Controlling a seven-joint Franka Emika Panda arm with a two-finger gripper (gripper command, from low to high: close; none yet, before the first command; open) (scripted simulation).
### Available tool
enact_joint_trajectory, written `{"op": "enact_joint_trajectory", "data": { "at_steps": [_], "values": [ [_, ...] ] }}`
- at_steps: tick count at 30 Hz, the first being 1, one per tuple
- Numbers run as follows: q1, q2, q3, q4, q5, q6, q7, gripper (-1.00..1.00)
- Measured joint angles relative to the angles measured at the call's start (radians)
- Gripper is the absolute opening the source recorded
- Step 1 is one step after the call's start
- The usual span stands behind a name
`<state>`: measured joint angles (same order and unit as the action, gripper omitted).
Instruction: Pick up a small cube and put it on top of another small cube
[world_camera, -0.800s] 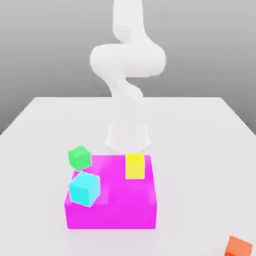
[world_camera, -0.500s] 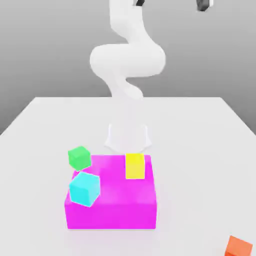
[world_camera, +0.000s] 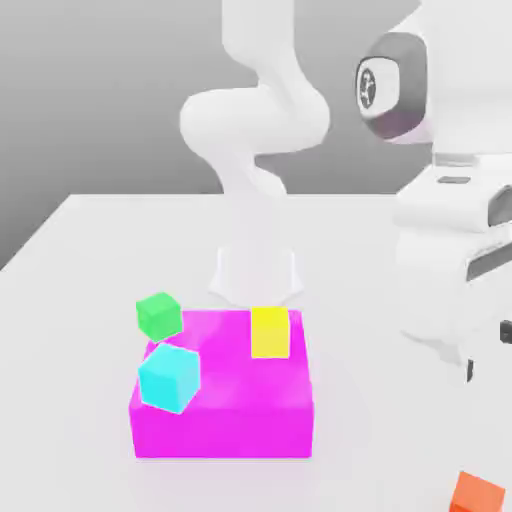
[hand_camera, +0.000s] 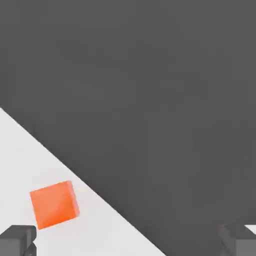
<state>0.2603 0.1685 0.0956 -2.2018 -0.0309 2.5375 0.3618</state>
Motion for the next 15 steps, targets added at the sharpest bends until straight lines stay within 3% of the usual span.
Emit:
{"op": "enact_joint_trajectory", "data": {
  "at_steps": [10,11,15],
  "values": [
    [0.069,0.365,0.011,0.051,-0.091,0.143,-0.058,0.0],
    [0.074,0.396,0.006,0.058,-0.097,0.166,-0.054,-1.0],
    [0.074,0.396,0.006,0.058,-0.096,0.165,-0.055,-1.0]
  ]
}}
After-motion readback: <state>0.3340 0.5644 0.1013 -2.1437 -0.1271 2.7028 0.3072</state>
